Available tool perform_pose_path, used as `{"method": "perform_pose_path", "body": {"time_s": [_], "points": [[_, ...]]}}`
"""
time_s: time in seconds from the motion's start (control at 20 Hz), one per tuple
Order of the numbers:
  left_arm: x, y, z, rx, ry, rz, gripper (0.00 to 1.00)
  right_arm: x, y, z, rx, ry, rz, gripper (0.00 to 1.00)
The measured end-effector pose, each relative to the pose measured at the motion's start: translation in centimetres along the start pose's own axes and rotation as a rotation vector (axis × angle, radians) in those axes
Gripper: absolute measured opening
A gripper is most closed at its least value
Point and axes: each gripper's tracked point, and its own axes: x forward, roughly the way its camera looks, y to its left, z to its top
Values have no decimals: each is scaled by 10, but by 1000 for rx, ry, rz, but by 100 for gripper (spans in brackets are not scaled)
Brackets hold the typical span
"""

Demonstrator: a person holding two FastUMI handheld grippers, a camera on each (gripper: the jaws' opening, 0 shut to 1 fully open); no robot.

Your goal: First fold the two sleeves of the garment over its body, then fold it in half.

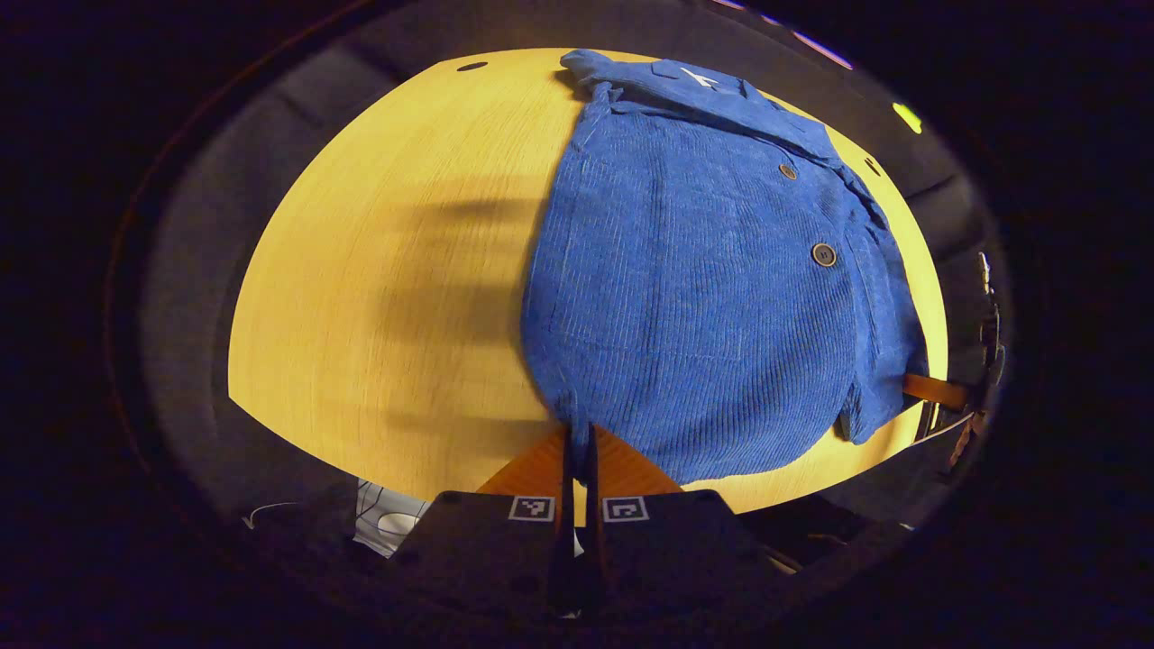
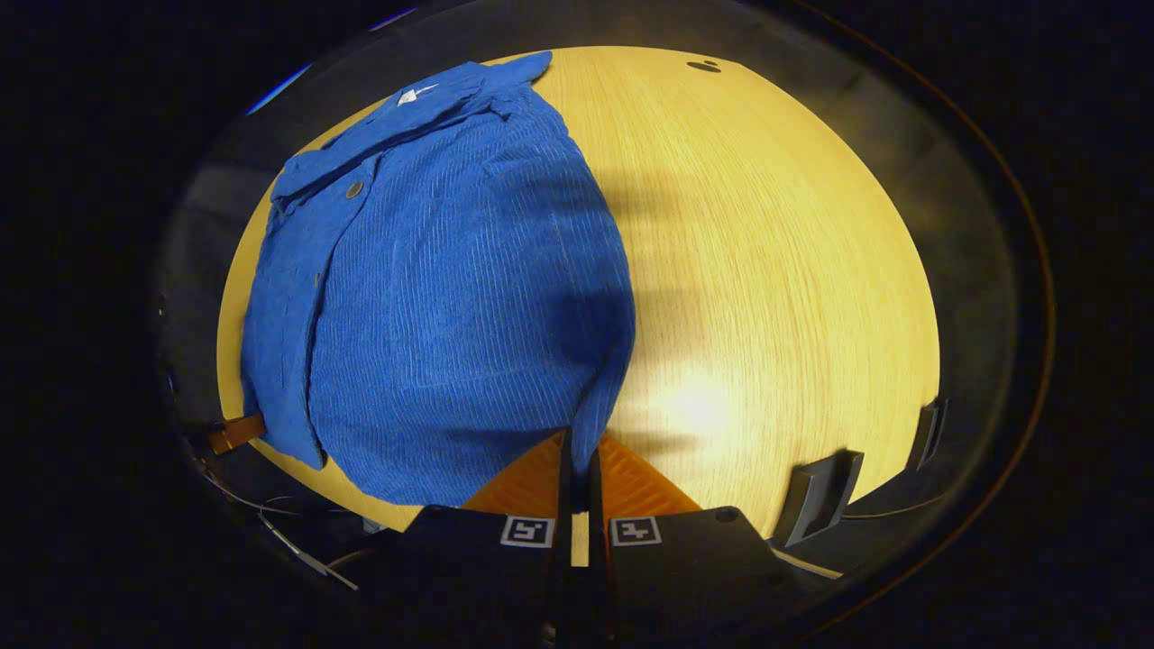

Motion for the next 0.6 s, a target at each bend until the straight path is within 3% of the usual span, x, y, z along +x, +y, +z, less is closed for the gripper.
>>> {"method": "perform_pose_path", "body": {"time_s": [0.15, 0.6], "points": [[-16, 0, 10, -12, -17, -71, 0, -20, 14, 13, 58, -23, 62, 10], [-114, 3, 112, 77, -209, -221, 0, -124, 52, 117, 92, -281, 115, 9]]}}
